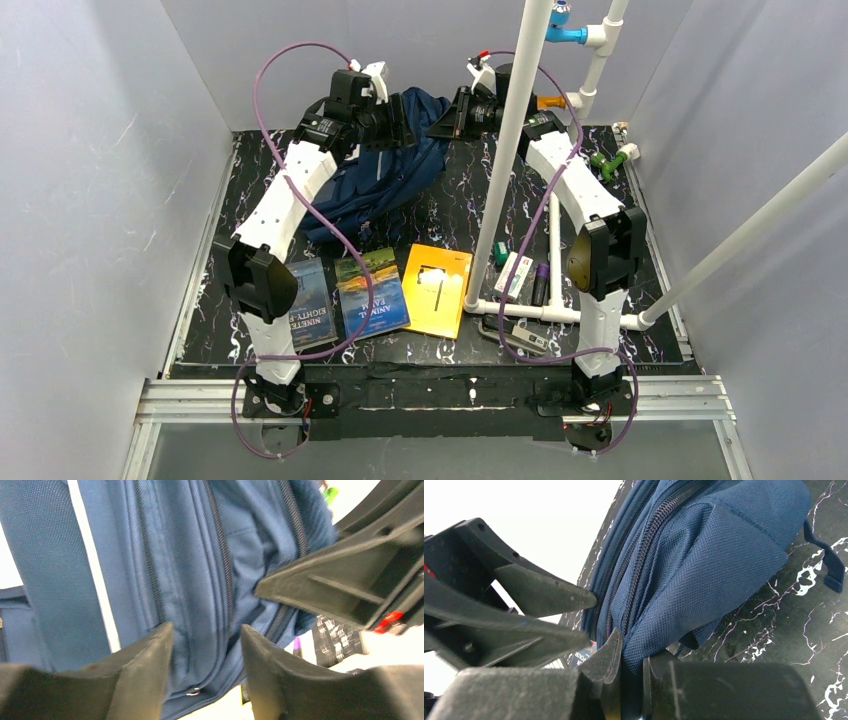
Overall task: Pack the student bag
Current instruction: Unzip the student bag at the center of the board.
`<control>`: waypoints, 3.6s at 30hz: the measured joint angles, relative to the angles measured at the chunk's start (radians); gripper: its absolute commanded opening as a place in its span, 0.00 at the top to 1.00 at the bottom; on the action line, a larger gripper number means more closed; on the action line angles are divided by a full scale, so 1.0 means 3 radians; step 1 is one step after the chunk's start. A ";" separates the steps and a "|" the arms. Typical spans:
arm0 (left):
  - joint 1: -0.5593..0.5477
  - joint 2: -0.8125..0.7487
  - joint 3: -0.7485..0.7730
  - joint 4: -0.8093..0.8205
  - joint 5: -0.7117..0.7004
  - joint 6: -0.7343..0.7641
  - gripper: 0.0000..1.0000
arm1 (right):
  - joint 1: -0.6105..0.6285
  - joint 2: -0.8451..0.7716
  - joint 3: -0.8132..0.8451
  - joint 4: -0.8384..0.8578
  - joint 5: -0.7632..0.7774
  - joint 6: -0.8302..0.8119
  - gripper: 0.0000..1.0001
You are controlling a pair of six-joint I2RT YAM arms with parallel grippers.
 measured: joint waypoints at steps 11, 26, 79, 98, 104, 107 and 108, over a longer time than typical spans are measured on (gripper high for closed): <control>0.0025 -0.0346 -0.0392 0.0187 -0.0045 0.0122 0.33 | 0.0003 0.0000 -0.0001 0.0183 -0.0219 0.0231 0.99; 0.0114 -0.0674 -0.0593 -0.0001 -0.0312 0.0309 0.45 | -0.0031 0.0000 -0.0001 0.0286 -0.0312 0.0320 0.99; 0.0235 0.0389 0.0099 0.0907 0.0018 -0.2458 1.00 | 0.0370 -0.1155 -0.2402 0.1657 0.0371 -0.0601 0.45; 0.0237 0.0388 0.0099 0.0923 0.0048 -0.2461 1.00 | 0.0370 -0.0633 -0.2555 0.1995 0.0103 -0.0675 0.48; 0.0237 0.0388 0.0099 0.0922 0.0061 -0.2459 1.00 | 0.0370 -0.0534 -0.2555 0.2008 0.0061 -0.0678 0.49; 0.0237 0.0388 0.0099 0.0921 0.0066 -0.2459 1.00 | 0.0370 -0.0530 -0.2541 0.2010 0.0051 -0.0685 0.51; 0.0237 0.0388 0.0099 0.0921 0.0067 -0.2459 1.00 | 0.0370 -0.0526 -0.2529 0.2009 0.0048 -0.0690 0.55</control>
